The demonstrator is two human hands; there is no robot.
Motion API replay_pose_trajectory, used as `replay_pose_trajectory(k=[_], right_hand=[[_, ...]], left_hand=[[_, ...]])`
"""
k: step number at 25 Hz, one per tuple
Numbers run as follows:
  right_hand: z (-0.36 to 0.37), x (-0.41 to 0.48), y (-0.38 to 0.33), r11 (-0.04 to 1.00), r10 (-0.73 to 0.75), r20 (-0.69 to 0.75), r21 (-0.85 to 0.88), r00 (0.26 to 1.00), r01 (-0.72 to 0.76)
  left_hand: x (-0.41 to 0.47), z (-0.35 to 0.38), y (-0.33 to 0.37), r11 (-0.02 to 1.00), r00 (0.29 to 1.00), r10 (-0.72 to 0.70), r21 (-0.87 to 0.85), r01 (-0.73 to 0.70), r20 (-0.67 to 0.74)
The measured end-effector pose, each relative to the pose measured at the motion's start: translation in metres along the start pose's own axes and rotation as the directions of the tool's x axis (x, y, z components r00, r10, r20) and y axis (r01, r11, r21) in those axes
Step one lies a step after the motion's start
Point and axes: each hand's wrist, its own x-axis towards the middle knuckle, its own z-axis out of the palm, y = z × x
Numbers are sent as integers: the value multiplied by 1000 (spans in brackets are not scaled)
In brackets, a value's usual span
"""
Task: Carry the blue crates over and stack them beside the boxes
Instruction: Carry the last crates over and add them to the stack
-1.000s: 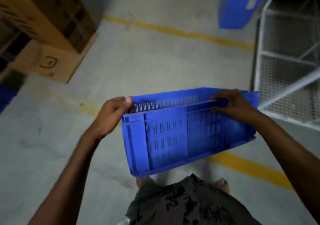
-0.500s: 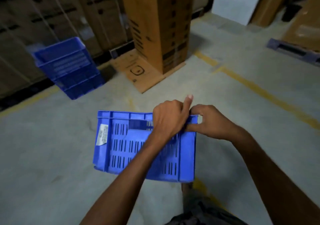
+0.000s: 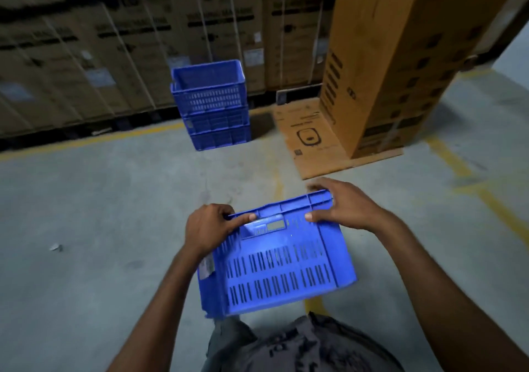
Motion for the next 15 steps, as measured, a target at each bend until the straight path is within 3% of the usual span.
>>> replay_pose_trajectory(k=[4, 9, 13, 15], right_hand=[[19, 113, -34, 994, 15, 71, -105, 997, -8], [75, 237, -121, 980, 67, 460, -197, 885, 28], [91, 319, -156, 978, 82, 331, -210, 940, -11], [87, 359, -170, 963, 78, 255, -268, 964, -7]], left_hand=[[79, -19, -55, 999, 998, -24, 29, 26, -57], [177, -72, -125, 988, 990, 113, 100, -121, 80], [274, -115, -198, 952, 866, 292, -34, -305, 406], [316, -128, -220, 928, 856, 339, 12, -373, 391]])
